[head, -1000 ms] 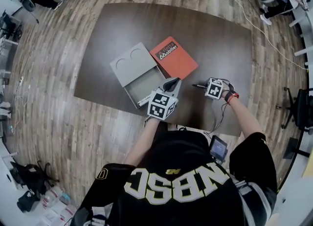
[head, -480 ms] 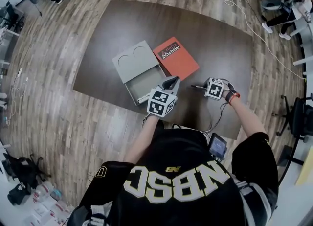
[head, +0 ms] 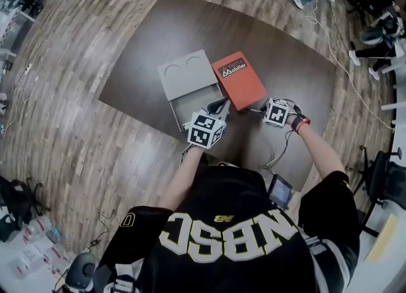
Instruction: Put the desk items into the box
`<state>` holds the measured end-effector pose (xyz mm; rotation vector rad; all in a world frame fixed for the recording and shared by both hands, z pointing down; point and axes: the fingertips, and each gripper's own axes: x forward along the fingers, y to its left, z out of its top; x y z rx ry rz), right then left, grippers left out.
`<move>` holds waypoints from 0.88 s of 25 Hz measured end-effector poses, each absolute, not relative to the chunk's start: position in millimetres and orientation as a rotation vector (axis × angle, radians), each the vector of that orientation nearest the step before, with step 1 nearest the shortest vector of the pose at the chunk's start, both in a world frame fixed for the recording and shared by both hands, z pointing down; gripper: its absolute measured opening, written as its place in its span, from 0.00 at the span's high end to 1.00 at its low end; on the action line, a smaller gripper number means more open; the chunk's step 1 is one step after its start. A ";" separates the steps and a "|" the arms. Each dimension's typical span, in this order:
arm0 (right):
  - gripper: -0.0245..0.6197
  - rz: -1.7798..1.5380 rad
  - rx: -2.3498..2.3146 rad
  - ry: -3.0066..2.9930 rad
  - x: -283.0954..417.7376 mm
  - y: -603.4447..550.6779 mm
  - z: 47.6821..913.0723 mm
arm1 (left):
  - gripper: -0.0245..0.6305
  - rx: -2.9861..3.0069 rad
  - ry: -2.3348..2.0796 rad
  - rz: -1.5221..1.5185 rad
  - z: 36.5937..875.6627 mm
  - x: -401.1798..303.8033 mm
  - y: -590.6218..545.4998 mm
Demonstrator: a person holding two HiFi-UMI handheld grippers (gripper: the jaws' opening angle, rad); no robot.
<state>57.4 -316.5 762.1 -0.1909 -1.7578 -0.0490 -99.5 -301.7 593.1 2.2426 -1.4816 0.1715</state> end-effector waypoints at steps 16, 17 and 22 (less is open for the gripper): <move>0.88 -0.205 -0.369 -1.749 -38.8 -312.6 743.8 | 0.92 2.093 -1.646 0.097 590.4 -165.8 -270.5; 0.88 -0.211 -0.387 -1.746 -45.2 -311.0 743.9 | 0.93 2.080 -1.657 0.093 591.3 -169.8 -268.5; 0.88 -0.265 -0.454 -1.739 -79.8 -301.2 747.2 | 0.93 2.016 -1.710 0.072 598.1 -191.9 -254.7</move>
